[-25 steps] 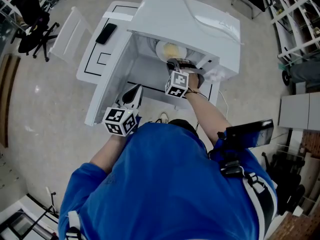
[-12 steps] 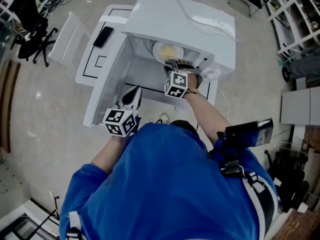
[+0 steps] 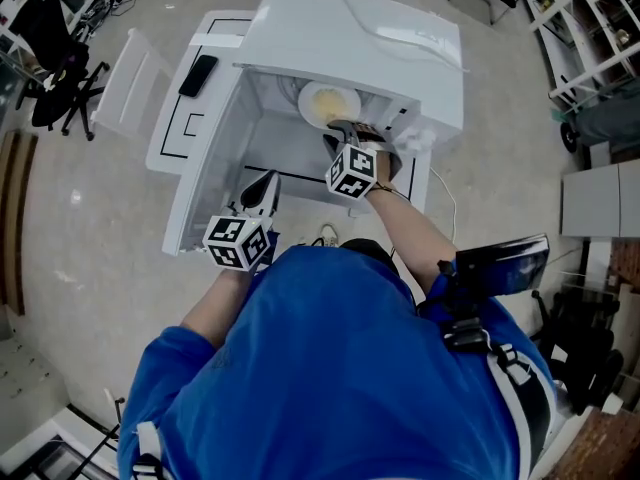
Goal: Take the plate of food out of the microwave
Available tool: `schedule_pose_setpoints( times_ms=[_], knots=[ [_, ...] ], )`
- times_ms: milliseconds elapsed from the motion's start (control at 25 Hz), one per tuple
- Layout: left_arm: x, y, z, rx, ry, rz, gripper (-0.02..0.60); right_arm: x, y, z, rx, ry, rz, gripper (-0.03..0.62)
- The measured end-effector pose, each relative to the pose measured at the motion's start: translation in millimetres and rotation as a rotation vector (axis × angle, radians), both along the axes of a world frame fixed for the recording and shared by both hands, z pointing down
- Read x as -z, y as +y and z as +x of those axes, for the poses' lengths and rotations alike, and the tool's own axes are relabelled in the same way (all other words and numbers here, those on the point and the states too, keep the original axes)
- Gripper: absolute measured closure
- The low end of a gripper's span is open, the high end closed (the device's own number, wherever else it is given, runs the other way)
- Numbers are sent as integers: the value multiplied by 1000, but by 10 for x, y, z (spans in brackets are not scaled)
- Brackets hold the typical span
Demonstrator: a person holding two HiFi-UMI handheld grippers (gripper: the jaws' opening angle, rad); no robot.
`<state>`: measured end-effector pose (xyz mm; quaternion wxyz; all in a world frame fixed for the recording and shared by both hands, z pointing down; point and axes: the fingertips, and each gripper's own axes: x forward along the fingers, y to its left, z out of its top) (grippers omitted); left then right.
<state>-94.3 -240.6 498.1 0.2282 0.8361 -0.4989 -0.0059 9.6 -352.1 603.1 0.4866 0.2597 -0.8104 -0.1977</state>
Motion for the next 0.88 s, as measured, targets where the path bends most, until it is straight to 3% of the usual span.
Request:
schedule_pose_setpoints(
  times_ms=[280, 560, 880],
  knots=[
    [-18, 6, 35, -20, -2, -4, 572, 159, 5, -3, -53, -123, -2, 514],
    [-52, 11, 61, -35, 0, -13, 572, 338, 113, 63, -234, -453, -119, 514],
    [-90, 20, 104, -56, -1, -19, 572, 132, 151, 297, -510, -841, -347, 503]
  ],
)
